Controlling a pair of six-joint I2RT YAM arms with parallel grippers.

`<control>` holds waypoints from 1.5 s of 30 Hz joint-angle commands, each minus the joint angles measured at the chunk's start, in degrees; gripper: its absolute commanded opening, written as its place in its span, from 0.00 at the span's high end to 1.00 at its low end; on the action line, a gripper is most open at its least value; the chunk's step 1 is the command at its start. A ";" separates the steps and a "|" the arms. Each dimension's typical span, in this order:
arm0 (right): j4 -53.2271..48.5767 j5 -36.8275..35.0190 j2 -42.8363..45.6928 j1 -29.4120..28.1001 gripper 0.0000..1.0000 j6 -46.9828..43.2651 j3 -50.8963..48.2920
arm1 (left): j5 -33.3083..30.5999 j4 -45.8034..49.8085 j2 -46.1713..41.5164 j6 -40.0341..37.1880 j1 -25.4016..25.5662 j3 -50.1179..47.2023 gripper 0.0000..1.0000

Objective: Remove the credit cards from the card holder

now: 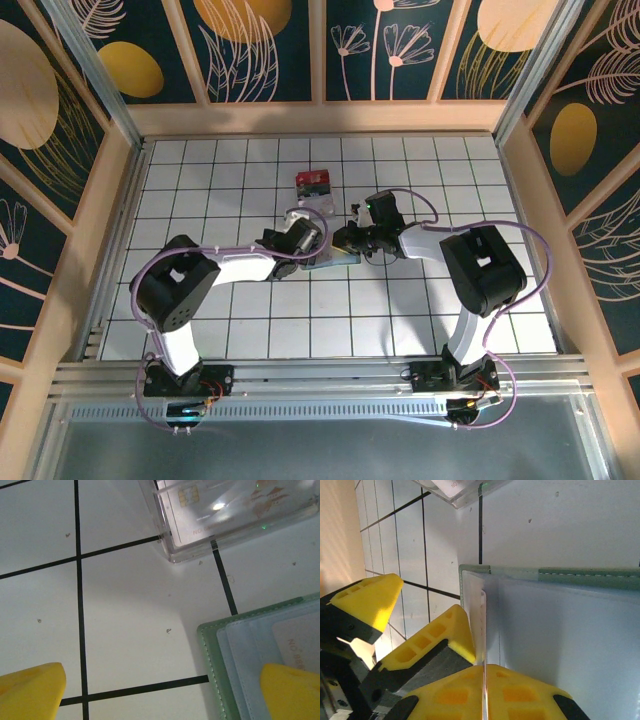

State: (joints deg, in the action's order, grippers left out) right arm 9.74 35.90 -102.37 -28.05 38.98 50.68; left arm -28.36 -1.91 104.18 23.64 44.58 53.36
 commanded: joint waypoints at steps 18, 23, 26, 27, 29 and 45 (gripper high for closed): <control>8.10 3.74 -4.14 -2.69 0.81 3.98 2.03 | 3.56 1.04 1.18 0.77 -0.06 -0.89 0.01; 7.80 3.50 -3.92 -2.62 0.86 3.75 2.22 | 3.53 0.97 1.13 0.97 -0.04 -1.20 0.01; 6.99 3.05 -3.00 -2.12 0.88 3.23 1.74 | 3.07 1.03 1.02 1.10 -0.02 -1.50 0.01; 6.75 2.88 -2.58 -1.93 0.88 3.12 1.46 | 2.89 1.11 1.02 1.10 -0.02 -1.50 0.01; 6.70 2.77 -1.84 -1.57 0.87 3.03 0.84 | 2.44 1.43 1.02 1.06 -0.02 -1.51 0.01; 7.76 3.30 0.83 0.01 0.87 3.44 -1.68 | -0.17 3.76 -0.87 0.79 -0.02 -1.51 0.01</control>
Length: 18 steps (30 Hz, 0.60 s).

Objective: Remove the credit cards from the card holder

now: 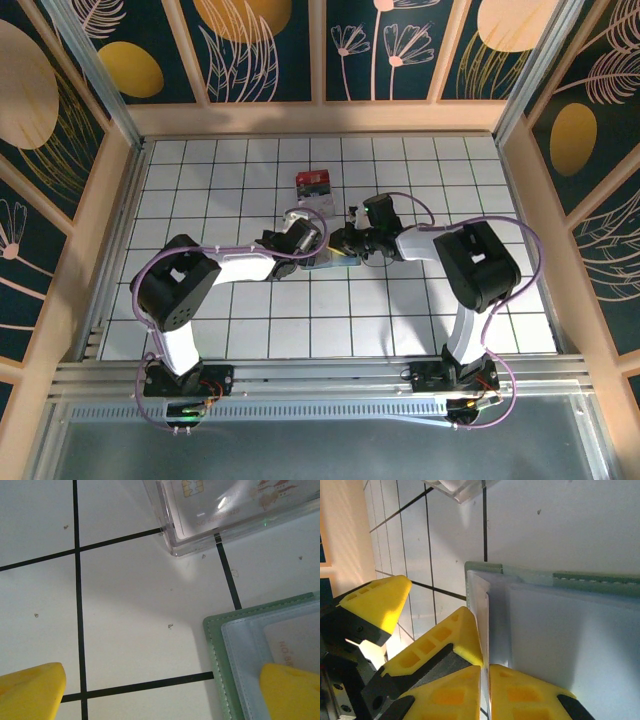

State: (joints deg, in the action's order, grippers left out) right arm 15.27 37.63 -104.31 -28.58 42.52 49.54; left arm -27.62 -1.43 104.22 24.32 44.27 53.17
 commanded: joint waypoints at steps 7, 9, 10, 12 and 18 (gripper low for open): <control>3.01 2.01 2.91 0.61 0.87 0.43 -0.85 | -0.80 3.54 -1.52 0.29 0.28 -1.31 0.01; 3.18 1.92 2.92 0.56 0.87 0.55 -1.02 | -0.94 3.52 -1.40 0.21 0.29 -1.31 0.01; 3.17 1.84 2.89 0.51 0.87 0.63 -1.02 | -0.87 3.50 -1.31 0.21 0.28 -1.31 0.01; 3.12 1.75 2.89 0.54 0.87 0.63 -1.07 | -0.54 3.44 -1.01 0.25 0.24 -1.35 0.01; 0.92 -0.58 3.15 0.54 0.94 -0.19 -1.02 | -0.22 3.19 -0.40 0.55 0.29 -1.40 0.01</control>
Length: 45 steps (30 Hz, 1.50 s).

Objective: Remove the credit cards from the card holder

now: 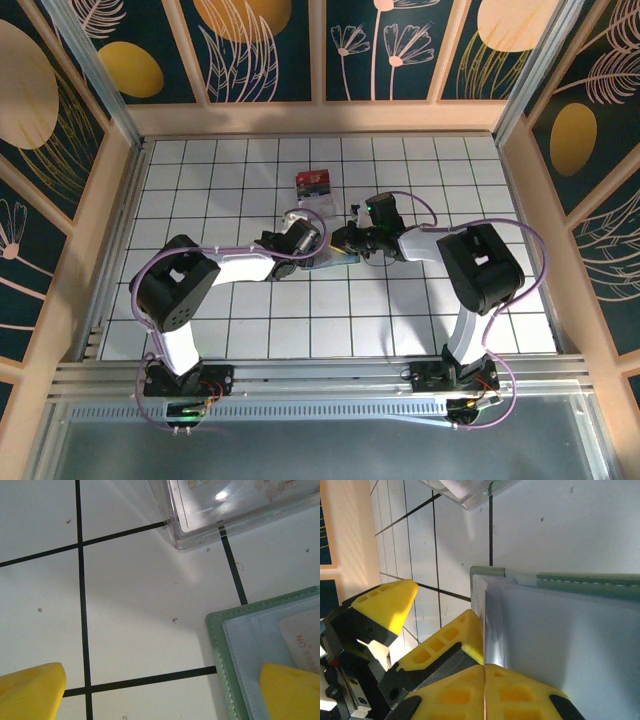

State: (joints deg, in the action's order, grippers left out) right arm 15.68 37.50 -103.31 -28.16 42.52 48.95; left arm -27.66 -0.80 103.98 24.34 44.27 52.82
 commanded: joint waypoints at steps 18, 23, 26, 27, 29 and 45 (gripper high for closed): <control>-5.23 -4.63 2.95 -0.12 0.90 -2.69 1.09 | -0.15 2.65 0.40 -0.08 0.29 -0.70 0.01; -3.36 -3.41 1.22 -1.36 0.84 -1.59 1.99 | 0.69 2.38 1.04 0.01 0.29 -0.51 0.01; -3.19 -3.31 0.55 -1.87 0.84 -1.63 2.49 | 1.23 2.21 1.54 0.23 0.25 -0.61 0.01; -3.19 -3.39 0.48 -1.88 0.84 -1.61 2.58 | 1.36 2.12 1.65 0.40 0.29 -0.61 0.01; -3.29 -3.39 0.39 -1.98 0.84 -1.61 2.88 | 1.68 1.95 1.99 0.37 0.22 -0.61 0.01; -12.80 -10.55 6.26 1.38 0.98 -7.06 2.60 | 0.03 3.17 1.74 0.10 0.28 -0.34 0.01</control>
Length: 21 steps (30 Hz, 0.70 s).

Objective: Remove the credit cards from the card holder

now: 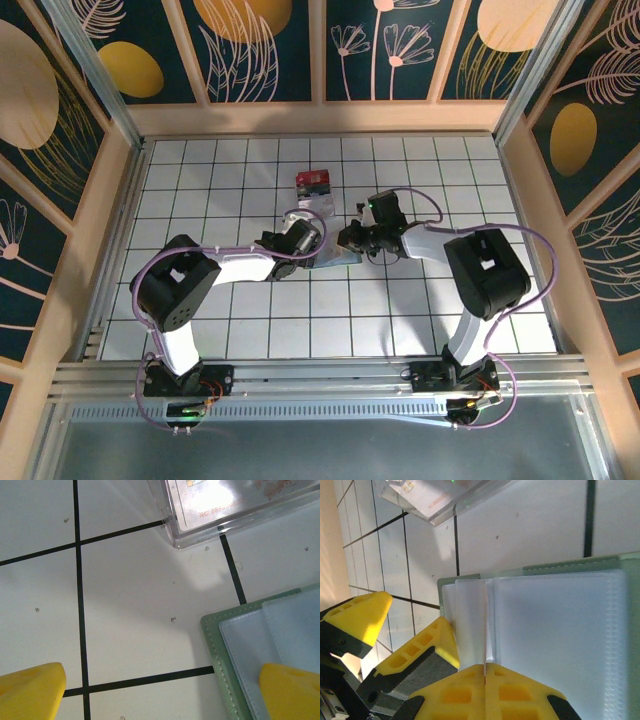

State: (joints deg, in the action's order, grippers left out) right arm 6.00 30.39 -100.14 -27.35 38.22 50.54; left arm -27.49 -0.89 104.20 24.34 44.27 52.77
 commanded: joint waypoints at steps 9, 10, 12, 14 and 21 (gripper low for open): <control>-6.49 -6.74 6.08 0.91 1.00 -7.02 1.62 | -0.19 3.61 -0.67 -0.17 0.28 0.58 0.01; -6.74 -6.84 6.40 0.98 1.00 -7.64 1.75 | -0.13 3.61 -1.36 -0.17 0.29 0.72 0.01; -7.12 -6.75 7.31 1.06 1.00 -8.84 2.06 | -0.20 3.61 -2.75 0.13 0.28 1.26 0.01; -7.39 -6.50 8.19 1.01 1.00 -9.80 2.41 | -0.29 3.28 -4.41 0.48 0.29 1.62 0.01; -7.05 -3.97 12.68 1.06 1.00 -14.30 2.75 | 7.17 -3.21 -13.01 1.44 -1.28 0.01 0.01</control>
State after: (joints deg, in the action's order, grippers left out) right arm -0.49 25.39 -90.37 -26.65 27.64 51.51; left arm -24.67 -0.27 95.31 24.69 43.97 52.93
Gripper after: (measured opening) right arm 0.051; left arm 0.988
